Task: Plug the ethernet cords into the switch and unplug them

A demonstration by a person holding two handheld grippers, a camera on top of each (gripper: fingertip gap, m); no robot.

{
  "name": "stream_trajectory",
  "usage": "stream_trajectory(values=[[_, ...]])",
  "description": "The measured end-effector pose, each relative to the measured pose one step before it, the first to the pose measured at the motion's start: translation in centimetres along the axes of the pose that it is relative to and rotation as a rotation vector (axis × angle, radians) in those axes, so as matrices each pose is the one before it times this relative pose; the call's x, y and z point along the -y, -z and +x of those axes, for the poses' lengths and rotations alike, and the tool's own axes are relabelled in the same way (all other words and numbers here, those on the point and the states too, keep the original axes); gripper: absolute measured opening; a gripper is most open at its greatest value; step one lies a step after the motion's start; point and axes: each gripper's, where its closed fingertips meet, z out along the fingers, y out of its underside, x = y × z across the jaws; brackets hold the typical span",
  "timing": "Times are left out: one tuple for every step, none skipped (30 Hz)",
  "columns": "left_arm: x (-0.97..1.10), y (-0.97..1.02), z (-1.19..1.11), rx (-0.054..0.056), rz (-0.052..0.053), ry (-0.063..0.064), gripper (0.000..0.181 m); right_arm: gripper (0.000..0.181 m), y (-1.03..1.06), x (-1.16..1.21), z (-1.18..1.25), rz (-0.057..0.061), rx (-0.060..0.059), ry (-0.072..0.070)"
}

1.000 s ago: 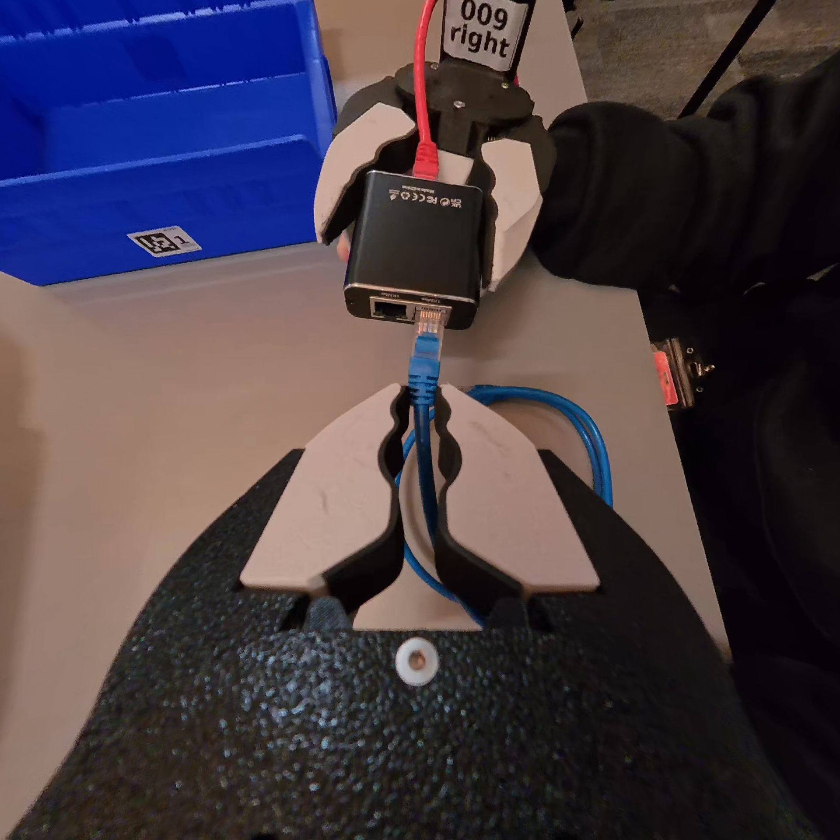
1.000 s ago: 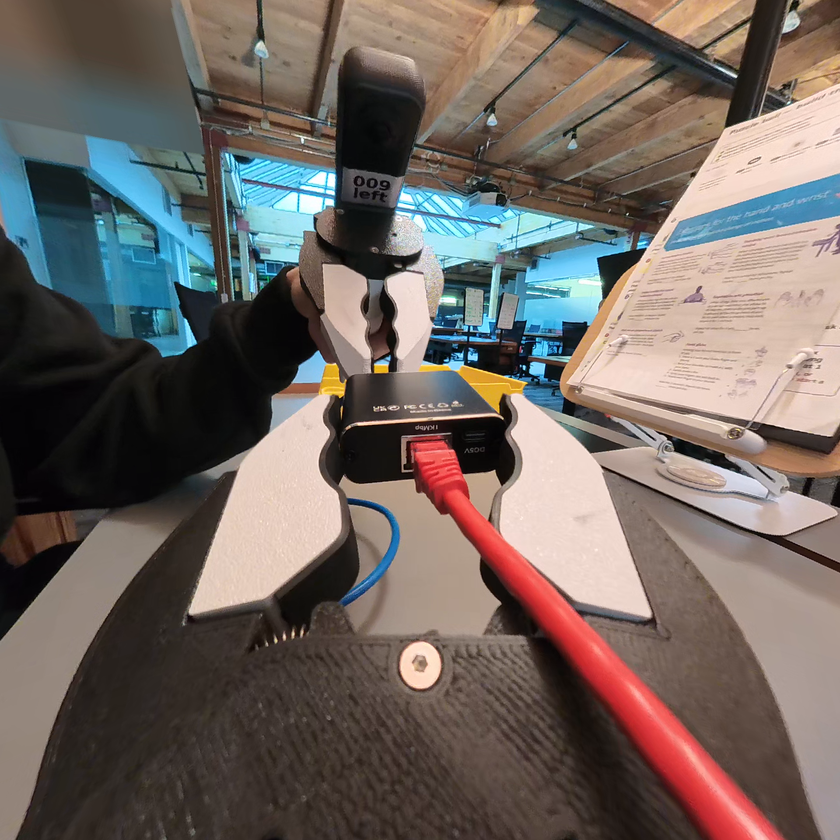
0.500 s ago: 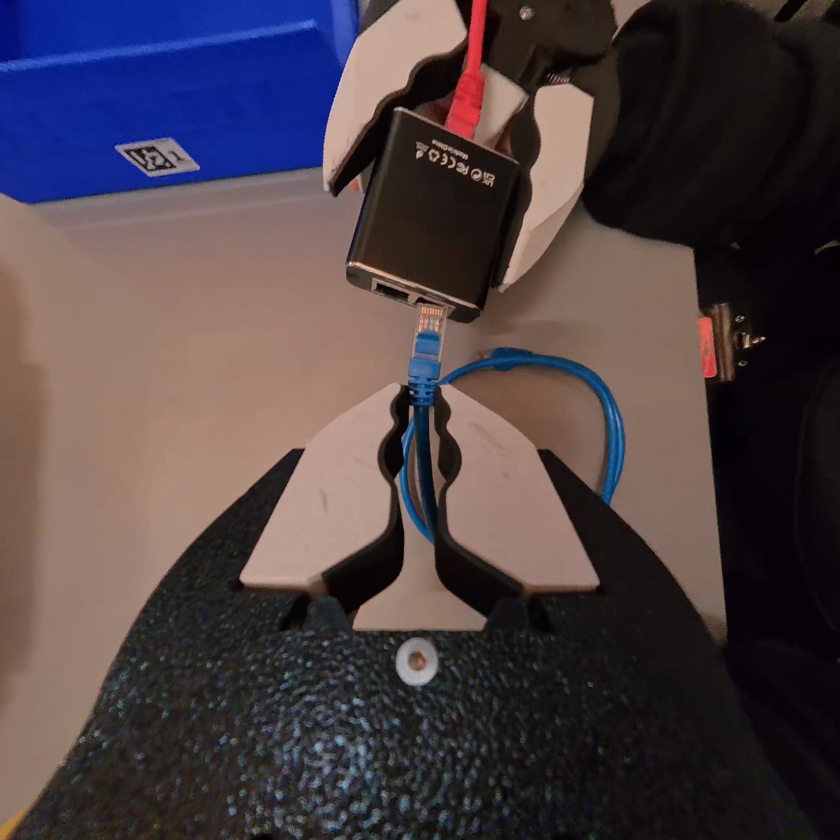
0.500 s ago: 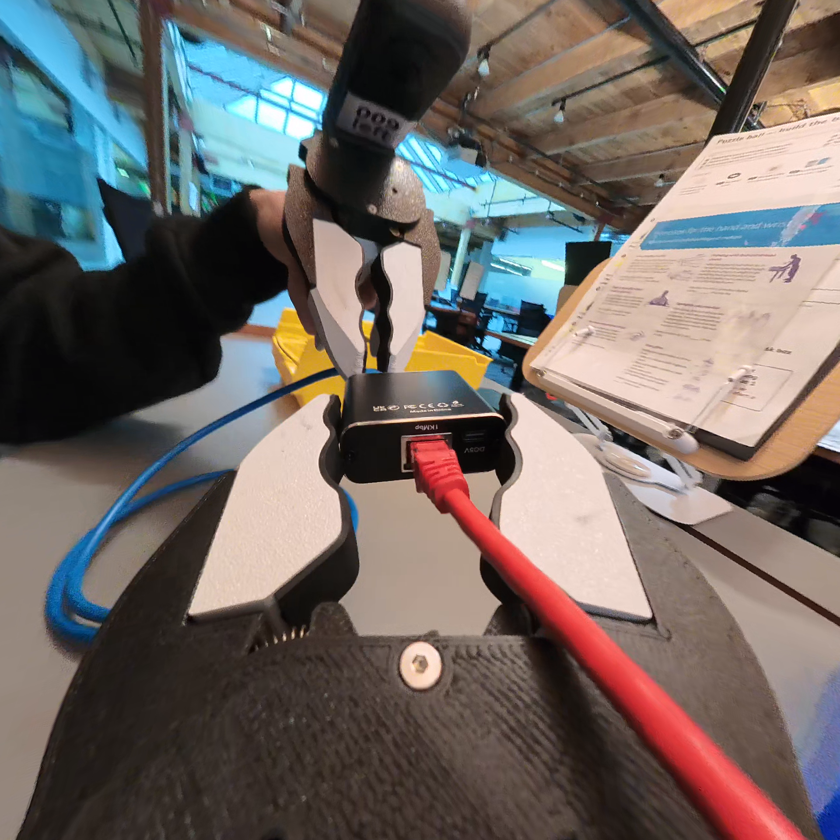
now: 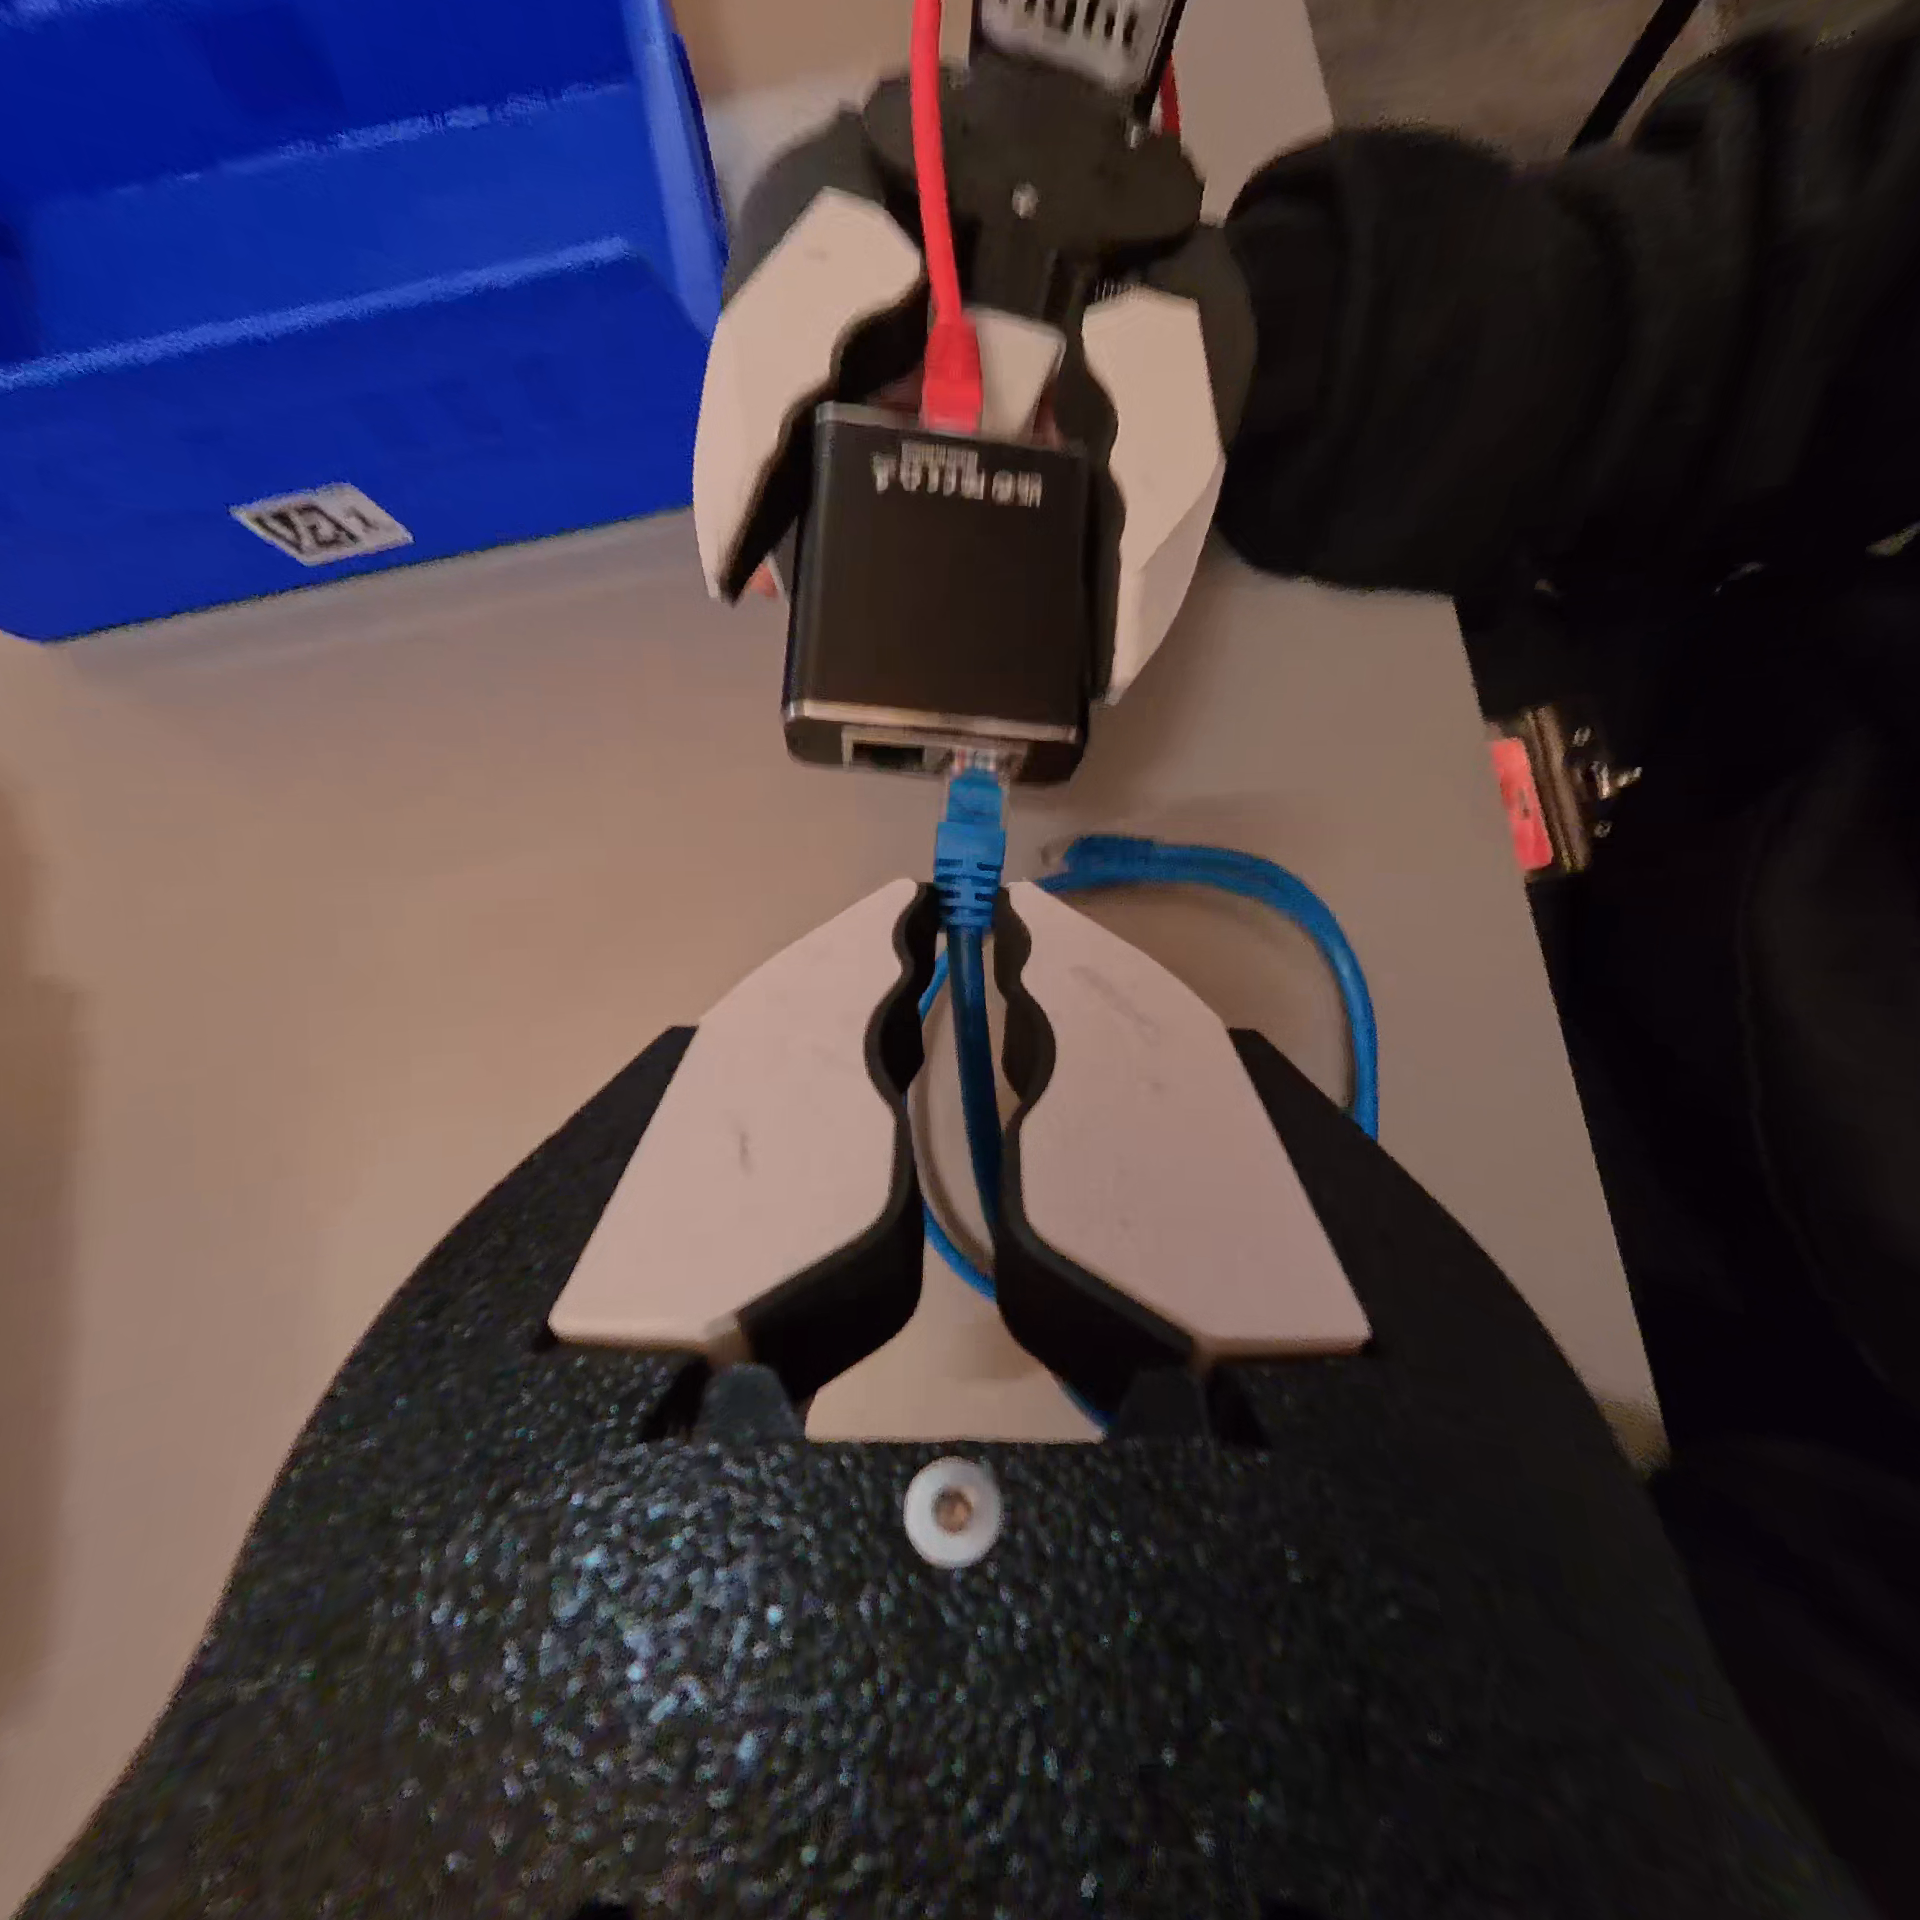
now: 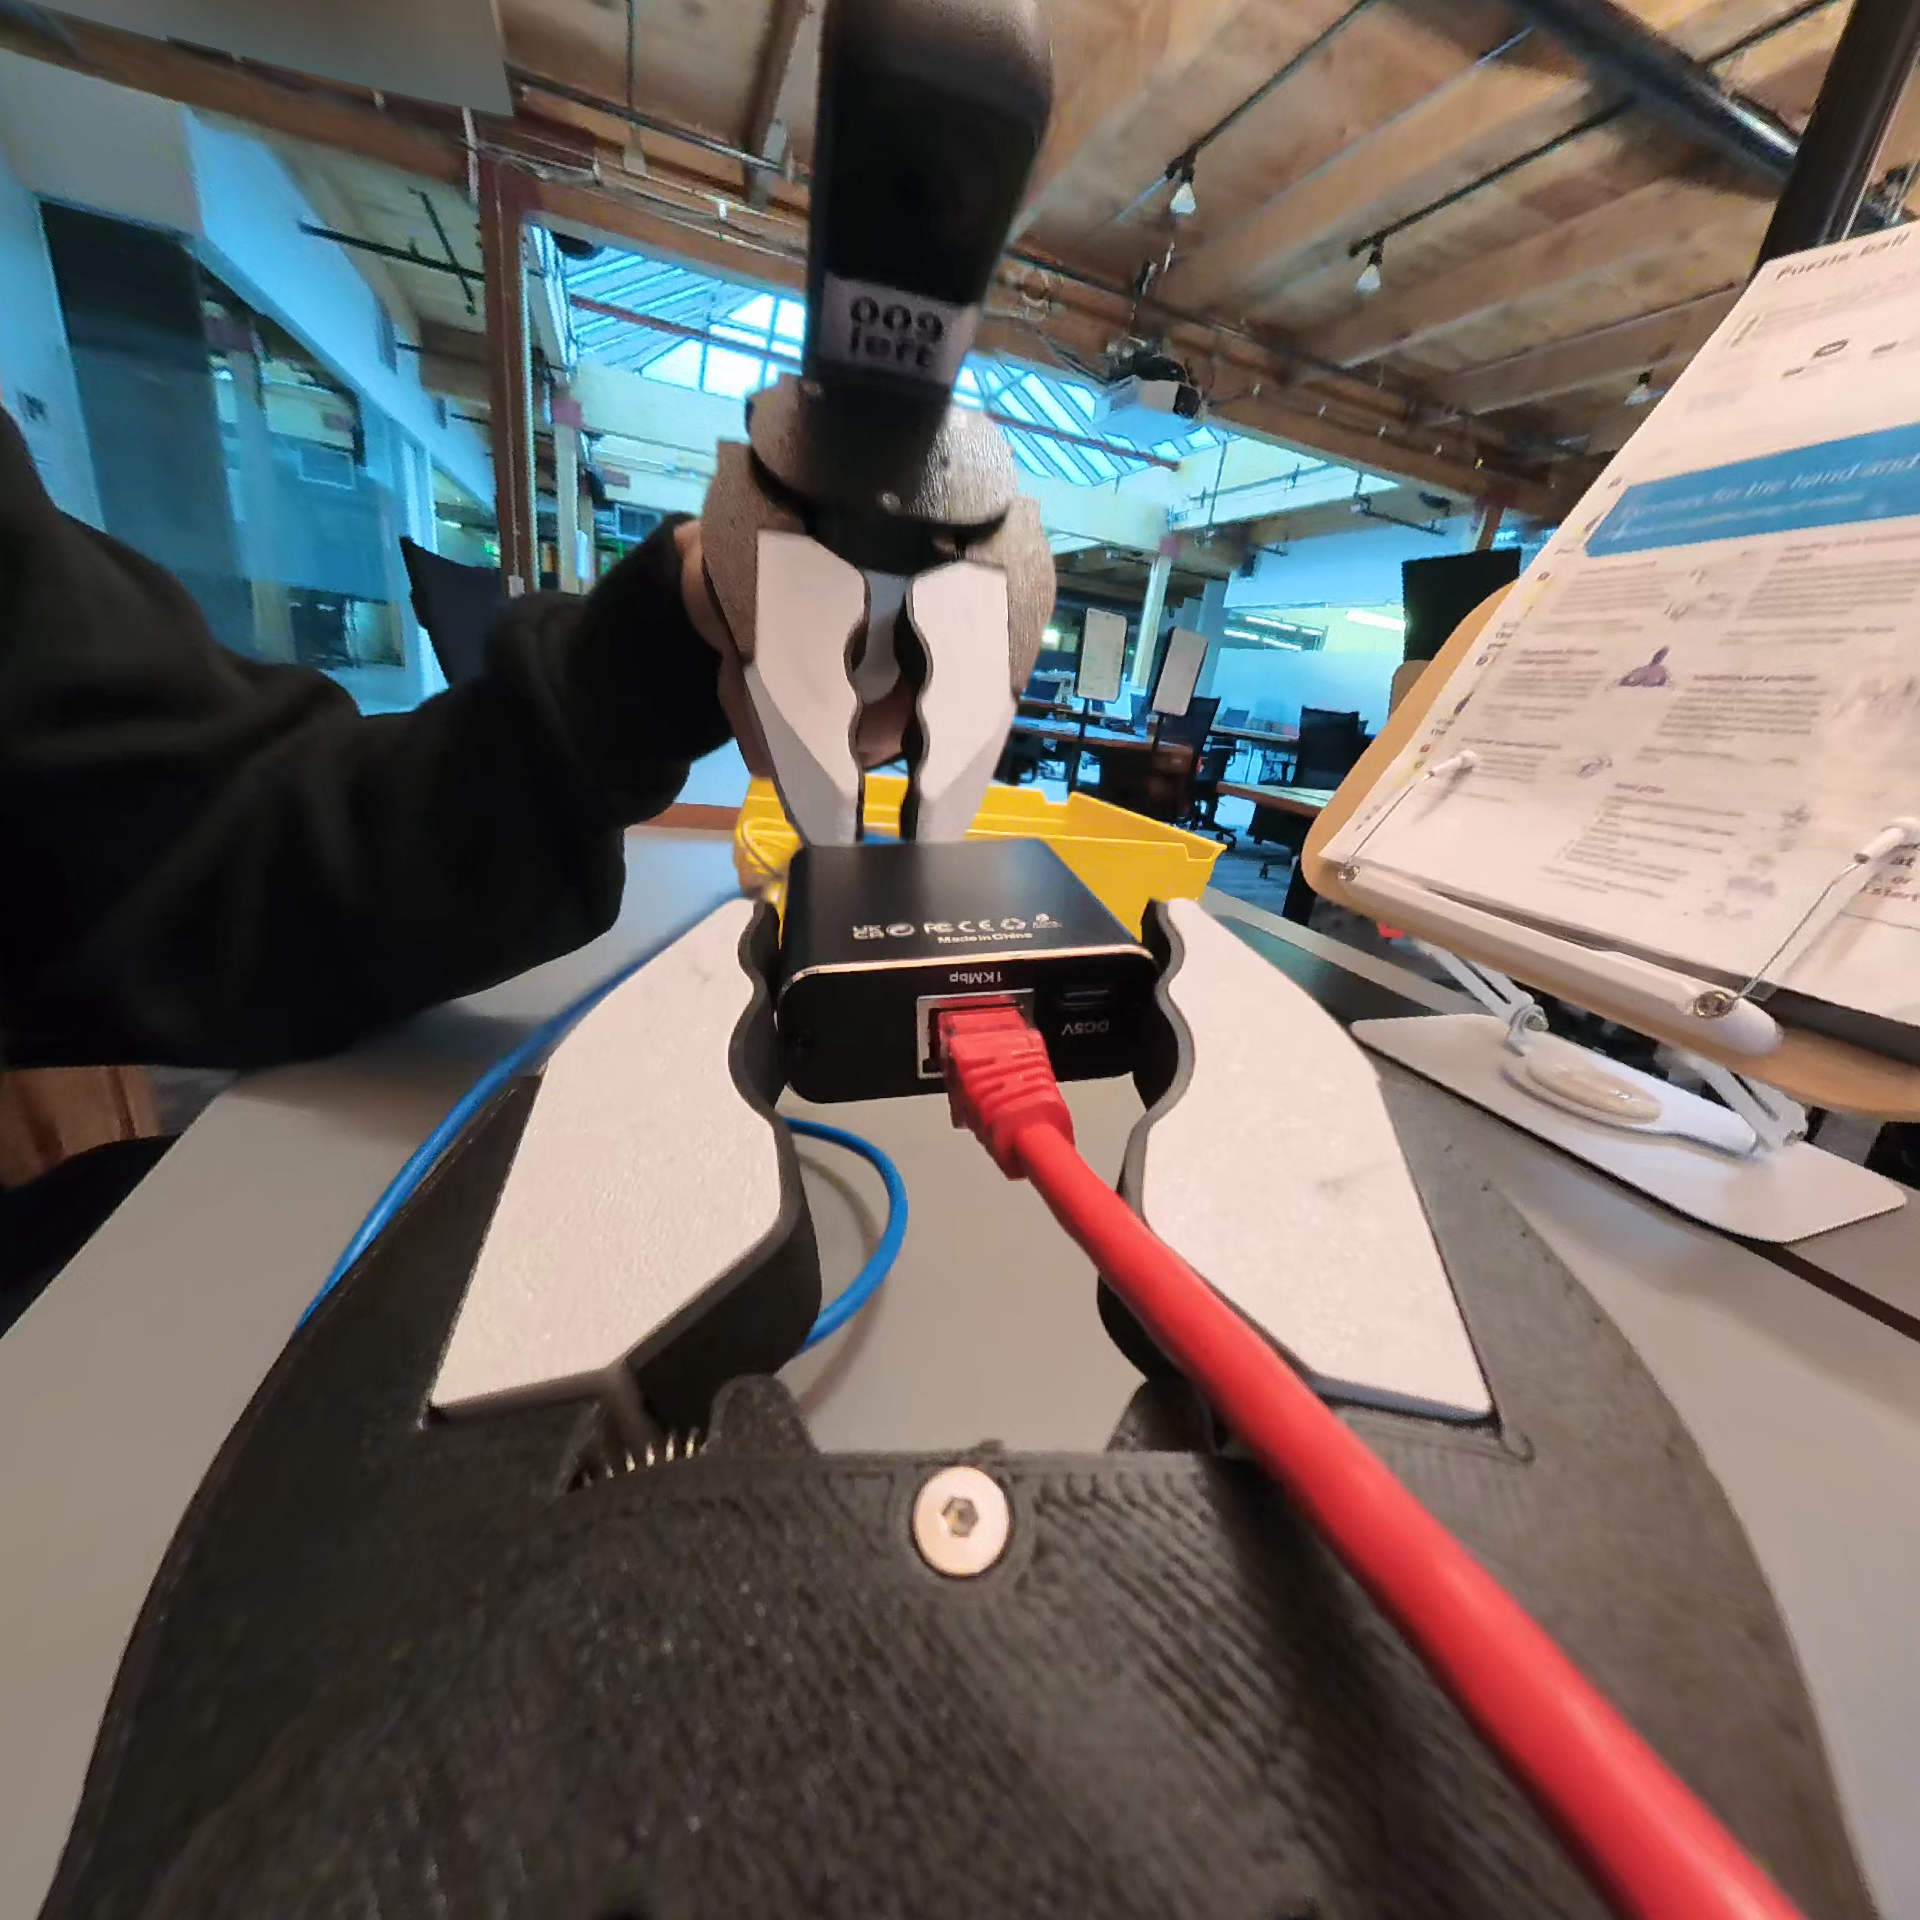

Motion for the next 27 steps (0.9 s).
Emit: stream_trajectory(values=[[0.154,0.051,-0.034,0.0052,0.0031,0.0030,0.010,0.067,0.011,-0.038,0.061,0.0010,-0.0048,-0.0049],[0.077,0.026,-0.012,0.0029,0.0029,-0.0051,0.010,0.067,-0.003,-0.079,0.041,-0.0020,0.0008,-0.0139],[0.108,0.033,-0.003,-0.0005,0.0076,-0.0045,0.010,0.068,-0.028,0.015,0.035,0.0051,-0.0013,-0.0126],[0.153,0.050,-0.008,-0.0049,0.0120,0.0039,0.010,0.068,-0.041,0.089,0.032,0.0099,-0.0040,-0.0105],[0.268,0.046,0.011,-0.0077,0.0206,0.0034,0.010,0.067,0.021,0.202,0.042,0.0197,0.0003,-0.0213],[0.326,0.043,-0.045,-0.0049,0.0266,0.0041,0.010,0.068,0.057,0.142,0.086,0.0141,0.0001,-0.0229],[0.320,0.043,-0.135,0.0024,0.0243,0.0097,0.010,0.068,0.061,0.216,0.127,0.0159,-0.0099,-0.0051],[0.135,0.004,-0.200,0.0103,0.0086,0.0073,0.010,0.068,0.033,0.020,0.194,0.0006,-0.0147,0.0026],[0.038,-0.042,-0.099,0.0083,0.0019,-0.0033,0.010,0.068,-0.006,-0.058,0.148,0.0001,-0.0066,-0.0099],[0.148,-0.039,0.012,-0.0036,0.0129,-0.0005,0.010,0.068,0.036,0.069,0.047,0.0094,0.0003,-0.0155],[0.229,-0.037,-0.009,-0.0075,0.0208,0.0075,0.010,0.068,-0.012,0.206,-0.052,0.0143,-0.0023,0.0000],[0.109,-0.055,-0.139,0.0002,0.0140,0.0096,0.010,0.068,0.071,0.198,0.151,0.0153,-0.0115,-0.0068],[-0.113,-0.148,-0.141,0.0033,-0.0043,0.0037,0.010,0.068,0.050,-0.023,0.161,-0.0007,-0.0063,-0.0094],[-0.180,-0.152,-0.107,0.0055,-0.0087,-0.0036,0.010,0.068,0.061,-0.119,0.144,-0.0085,-0.0066,-0.0004],[-0.113,-0.078,-0.025,0.0001,-0.0032,-0.0002,0.010,0.068,0.032,-0.046,0.039,-0.0043,-0.0030,0.0071],[0.076,0.000,-0.003,-0.0017,0.0090,0.0007,0.010,0.067,0.016,0.151,-0.015,0.0094,-0.0005,0.0010],[0.231,0.028,0.015,-0.0009,0.0191,0.0018,0.010,0.067,0.034,0.371,0.010,0.0196,-0.0010,0.0012],[0.280,0.018,0.079,-0.0048,0.0206,0.0057,0.010,0.067,0.059,0.421,-0.003,0.0158,-0.0017,0.0186],[0.340,0.042,0.152,-0.0073,0.0204,0.0103,0.010,0.067,0.084,0.430,-0.040,0.0194,0.0029,0.0162],[0.448,0.184,0.069,0.0044,0.0223,0.0143,0.011,0.067,0.093,0.378,-0.007,0.0219,0.0060,-0.0080],[0.425,0.425,-0.173,0.0291,0.0161,0.0169,0.014,0.067,0.106,0.398,-0.009,0.0270,0.0079,-0.0200],[0.272,0.750,-0.467,0.0579,0.0046,0.0164,0.021,0.067,0.157,0.349,0.041,0.0219,0.0005,-0.0113],[0.101,1.109,-0.742,0.0806,-0.0016,0.0138,0.027,0.067,0.174,0.113,0.054,0.0041,-0.0014,-0.0028],[-0.152,1.446,-1.072,0.1016,-0.0068,0.0119,0.027,0.067,0.161,-0.067,0.059,-0.0083,-0.0030,0.0061],[-0.506,1.695,-1.392,0.1133,-0.0162,0.0120,0.027,0.067,0.108,-0.129,0.082,-0.0117,-0.0074,0.0099],[-0.947,1.798,-1.524,0.1060,-0.0280,0.0157,0.027,0.067,0.027,-0.144,-0.024,-0.0109,-0.0003,0.0053],[-1.395,1.719,-1.498,0.0833,-0.0386,0.0220,0.027,0.067,-0.022,-0.099,-0.135,-0.0054,0.0052,0.0009]])
